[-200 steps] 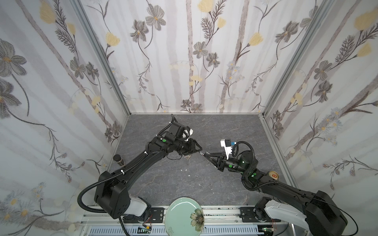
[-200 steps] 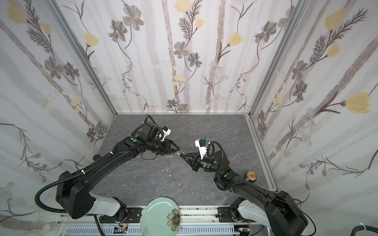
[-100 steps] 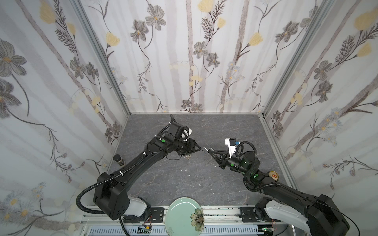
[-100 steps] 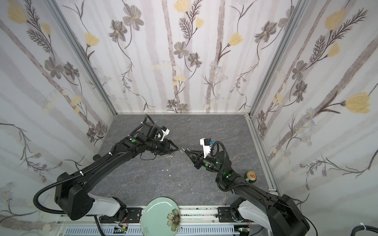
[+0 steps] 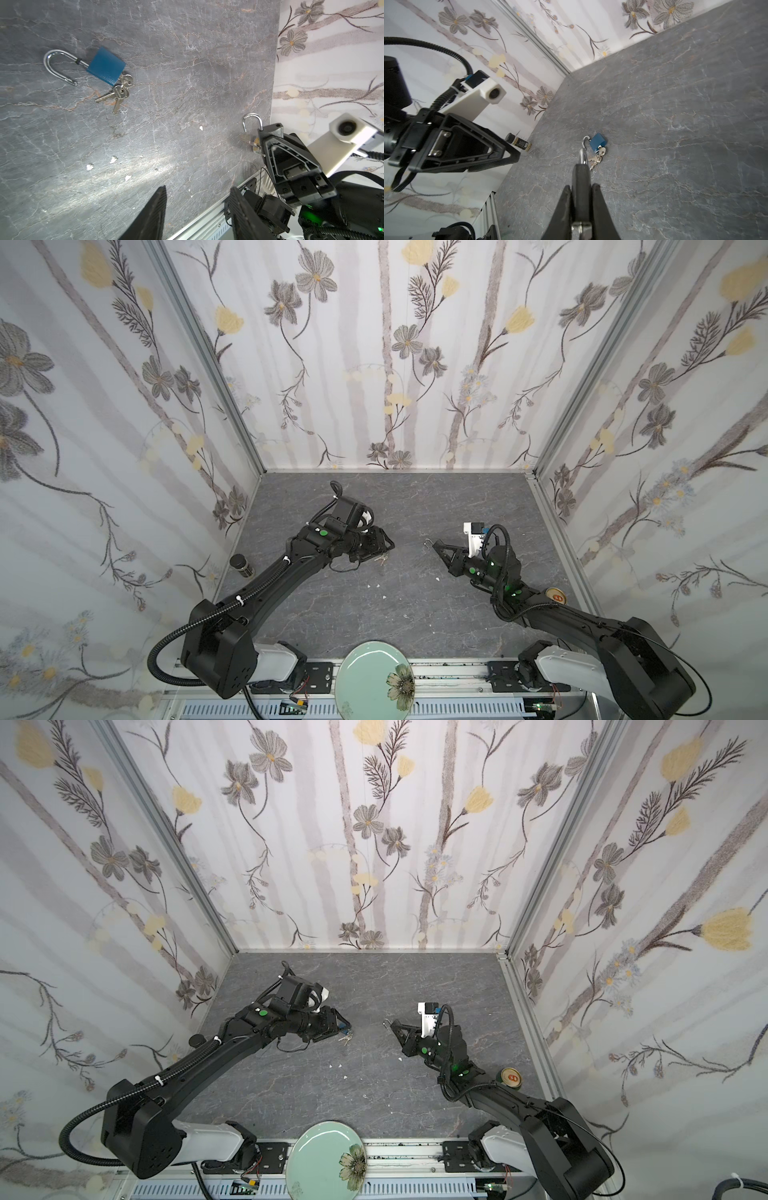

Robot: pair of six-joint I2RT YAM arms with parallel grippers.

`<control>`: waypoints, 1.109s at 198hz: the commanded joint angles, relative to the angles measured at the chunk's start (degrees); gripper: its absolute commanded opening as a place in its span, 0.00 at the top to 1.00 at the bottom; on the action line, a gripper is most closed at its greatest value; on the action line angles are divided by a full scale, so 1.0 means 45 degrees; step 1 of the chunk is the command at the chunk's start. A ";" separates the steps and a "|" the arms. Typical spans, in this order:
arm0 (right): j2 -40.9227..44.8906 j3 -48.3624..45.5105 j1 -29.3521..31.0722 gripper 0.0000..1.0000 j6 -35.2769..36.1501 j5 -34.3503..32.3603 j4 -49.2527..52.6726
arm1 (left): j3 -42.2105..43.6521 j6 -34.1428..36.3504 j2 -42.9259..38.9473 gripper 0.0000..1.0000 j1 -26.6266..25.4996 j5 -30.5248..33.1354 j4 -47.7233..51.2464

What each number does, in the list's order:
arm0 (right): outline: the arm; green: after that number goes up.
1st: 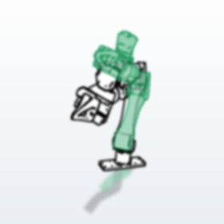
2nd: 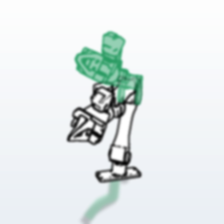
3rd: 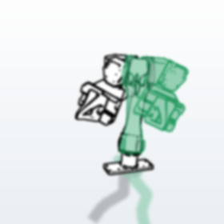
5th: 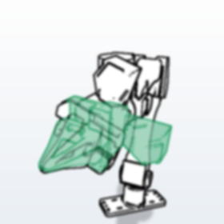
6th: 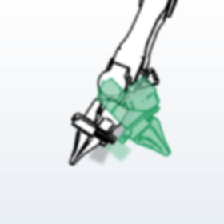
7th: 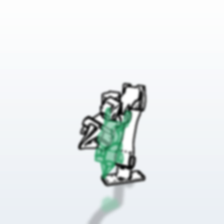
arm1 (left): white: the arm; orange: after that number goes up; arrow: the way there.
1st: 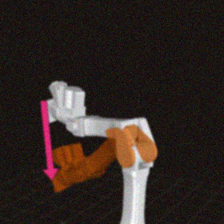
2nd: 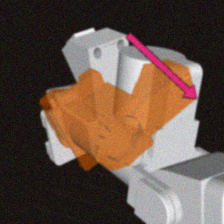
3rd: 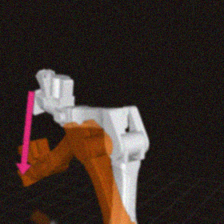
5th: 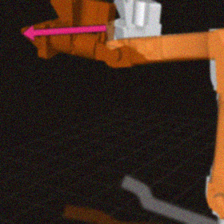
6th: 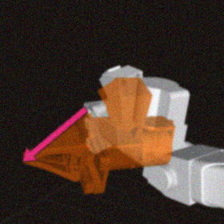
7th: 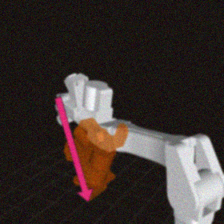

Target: Unlock with the key

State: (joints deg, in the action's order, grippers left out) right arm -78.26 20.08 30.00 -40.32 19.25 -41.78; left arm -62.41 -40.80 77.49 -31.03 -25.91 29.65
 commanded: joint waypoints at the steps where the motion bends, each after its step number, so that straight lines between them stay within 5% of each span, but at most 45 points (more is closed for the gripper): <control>1: -0.0897 0.0069 -0.0123 1.00 -0.0712 -0.0213 -0.1216 | 0.0213 -0.0362 -0.0128 0.48 0.0023 0.0142 -0.0590; 80: -0.5436 0.1035 -0.0343 1.00 -0.2589 -0.0158 -0.3800 | 0.0824 -0.0835 -0.0230 0.47 0.0039 -0.0087 -0.1207; 163: -0.8305 0.2719 -0.0697 1.00 -0.3464 0.0062 -0.4038 | 0.1096 -0.0915 -0.0272 0.46 0.0059 -0.0068 -0.1309; 220: -0.9271 0.3254 -0.1094 0.87 -0.4041 0.0513 -0.3816 | 0.1097 -0.0954 -0.0189 0.47 0.0138 -0.0101 -0.1356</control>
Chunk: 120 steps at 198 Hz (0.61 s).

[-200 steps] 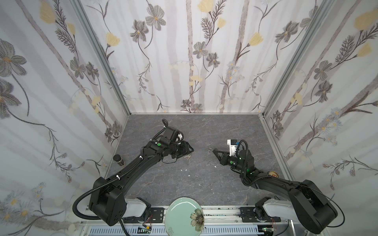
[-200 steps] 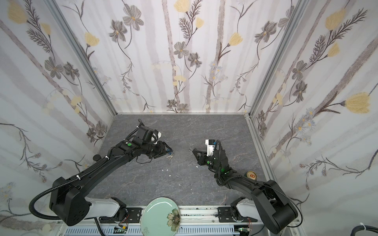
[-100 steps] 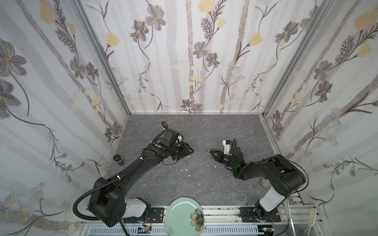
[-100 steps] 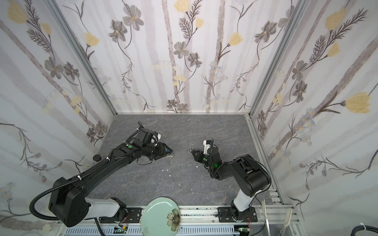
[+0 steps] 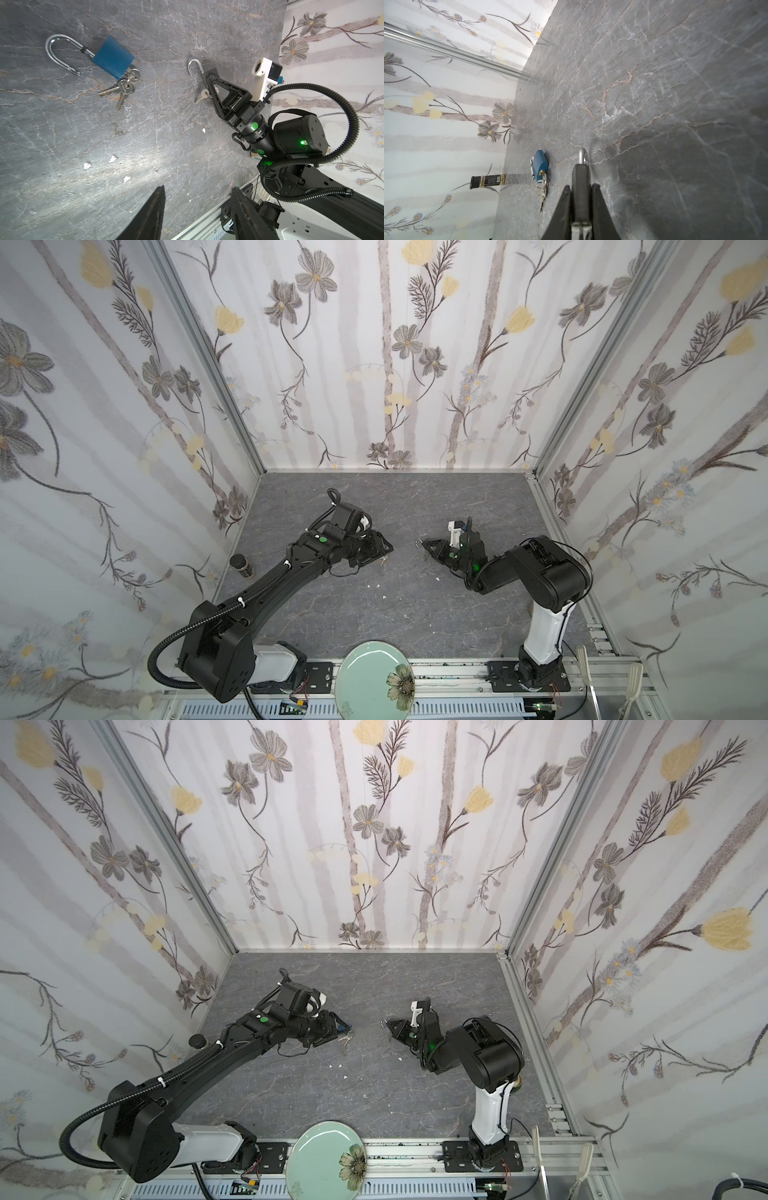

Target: Unlock with the key

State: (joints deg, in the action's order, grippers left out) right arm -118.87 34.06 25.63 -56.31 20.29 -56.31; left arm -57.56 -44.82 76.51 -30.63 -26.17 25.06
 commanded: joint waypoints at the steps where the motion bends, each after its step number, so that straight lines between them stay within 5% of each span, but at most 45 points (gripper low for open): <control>1: -0.0255 0.0155 -0.0125 0.87 -0.0509 0.0278 -0.0589 | 0.0018 -0.0060 0.0029 0.47 0.0050 -0.0043 -0.0335; 58: -0.0002 -0.0009 -0.0301 0.75 -0.0530 0.0029 0.0475 | 0.0018 -0.0151 0.0127 0.46 0.0070 -0.0121 -0.0434; 120: 0.1439 0.0339 -0.0352 0.67 0.0546 -0.1126 0.4947 | 0.0173 -0.0197 0.0022 0.46 0.0089 -0.0102 -0.0513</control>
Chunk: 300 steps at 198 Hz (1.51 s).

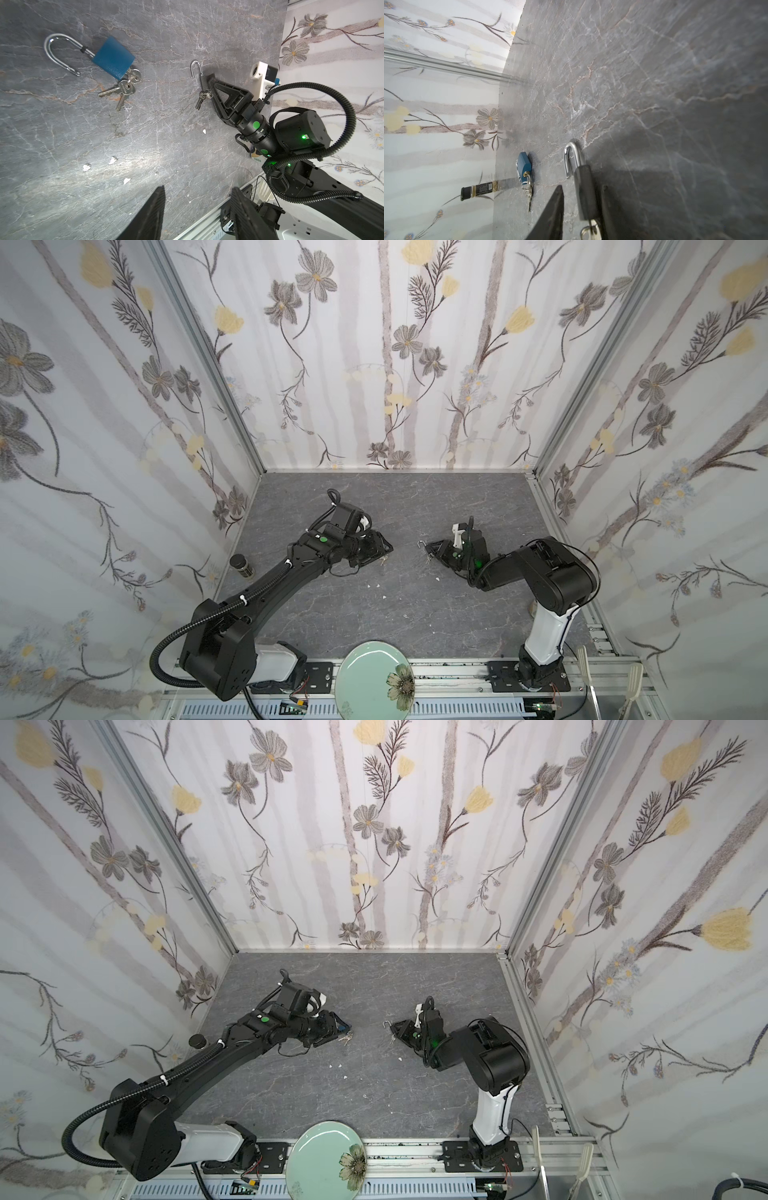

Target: Unlock with the key

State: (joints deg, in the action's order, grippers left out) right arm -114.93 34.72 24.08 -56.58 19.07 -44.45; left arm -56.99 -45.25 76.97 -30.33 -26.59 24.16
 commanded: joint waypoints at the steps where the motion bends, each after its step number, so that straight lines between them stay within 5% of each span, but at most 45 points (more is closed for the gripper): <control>1: 0.0592 0.0194 -0.0003 0.67 0.0622 -0.0886 0.2382 | 0.0047 -0.0100 -0.0077 0.46 0.0021 -0.0009 -0.0303; 85: 0.4083 -0.0767 -0.0040 0.62 0.1914 -0.2981 0.5823 | 0.0318 -0.0081 -0.0344 0.42 0.0443 0.0563 -0.0017; 134: 0.6174 -0.0978 -0.0041 0.53 0.2661 -0.4185 0.7294 | 0.0382 0.0187 -0.0512 0.20 0.1166 0.1338 0.0955; 140: 0.6372 -0.0967 -0.0038 0.35 0.2780 -0.4261 0.7437 | 0.0404 0.0193 -0.0536 0.15 0.1308 0.1507 0.1090; 144: 0.6485 -0.0977 -0.0040 0.06 0.2865 -0.4324 0.7528 | 0.0404 0.0184 -0.0541 0.09 0.1402 0.1649 0.1209; 148: 0.6592 -0.0950 -0.0041 0.01 0.2939 -0.4395 0.7645 | 0.0402 0.0174 -0.0542 0.04 0.1505 0.1779 0.1329; 187: 0.7542 -0.0624 -0.0042 0.00 0.3629 -0.5568 0.8837 | -0.0153 0.0618 -0.0314 0.00 0.2581 0.3551 0.2879; 227: 0.8434 0.0117 -0.0027 0.00 0.4364 -0.7657 0.9962 | -0.0814 0.1971 -0.0464 0.00 0.2773 0.7550 0.3710; 275: 0.8562 0.1430 -0.0028 0.00 0.5769 -1.1575 0.9878 | 0.1550 0.5589 -0.2629 0.00 0.2956 1.1551 -0.1131; 300: 0.8741 0.1243 -0.0018 0.00 0.6949 -1.3116 0.8062 | 0.2258 0.6825 -0.3151 0.00 0.3751 1.1681 -0.2877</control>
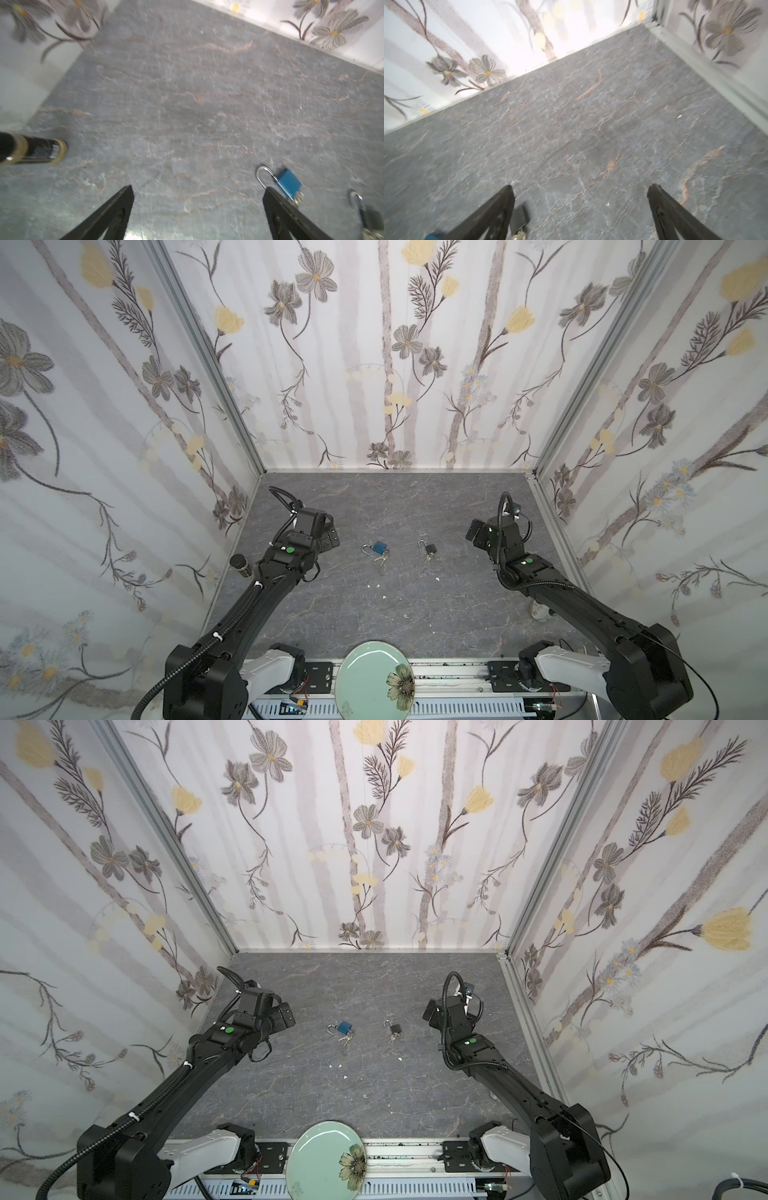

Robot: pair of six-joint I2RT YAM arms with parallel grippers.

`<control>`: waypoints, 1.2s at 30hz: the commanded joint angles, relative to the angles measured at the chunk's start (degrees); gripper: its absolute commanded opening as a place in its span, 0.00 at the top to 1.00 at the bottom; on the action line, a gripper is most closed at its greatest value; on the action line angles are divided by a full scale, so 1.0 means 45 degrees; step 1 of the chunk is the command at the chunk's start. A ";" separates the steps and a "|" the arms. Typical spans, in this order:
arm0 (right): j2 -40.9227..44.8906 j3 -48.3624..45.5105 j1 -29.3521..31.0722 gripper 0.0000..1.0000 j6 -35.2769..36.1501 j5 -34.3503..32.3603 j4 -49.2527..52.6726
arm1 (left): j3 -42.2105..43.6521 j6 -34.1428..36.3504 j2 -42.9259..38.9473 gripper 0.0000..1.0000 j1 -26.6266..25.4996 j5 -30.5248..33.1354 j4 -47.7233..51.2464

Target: Unlock with the key

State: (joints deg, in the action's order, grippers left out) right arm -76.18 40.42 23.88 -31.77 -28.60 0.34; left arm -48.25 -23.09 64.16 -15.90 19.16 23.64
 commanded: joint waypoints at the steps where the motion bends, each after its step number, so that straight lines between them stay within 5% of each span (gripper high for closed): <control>1: 0.0131 -0.0031 0.0026 0.00 0.1484 -0.2585 -0.1940 | 0.0313 0.1924 -0.0289 0.00 0.0584 0.1510 -0.2776; 10: -0.0124 -0.2625 -0.0188 0.00 0.4675 -0.5151 -0.8164 | 0.2629 0.2974 0.1563 0.00 0.2660 0.0830 -0.6904; 21: -0.0384 -0.3810 -0.1229 0.00 0.6053 -0.5503 -1.0393 | 0.4208 0.3451 0.4112 0.00 0.2830 0.0828 -0.8524; 27: -0.0678 -0.6588 -0.2094 0.00 0.7132 -0.3732 -1.6203 | 0.5885 0.3451 0.4840 0.00 0.2869 0.0828 -0.8524; 36: -0.1500 -0.7516 -0.3777 0.00 0.7025 0.1886 -1.7957 | 0.6198 0.3451 0.5961 0.00 0.2614 0.0828 -0.8524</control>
State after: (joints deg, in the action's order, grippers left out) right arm -82.54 7.75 9.04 -0.38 -31.29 -74.15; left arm -21.15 -9.50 89.60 -4.03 24.69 -28.01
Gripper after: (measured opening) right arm 0.996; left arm 0.997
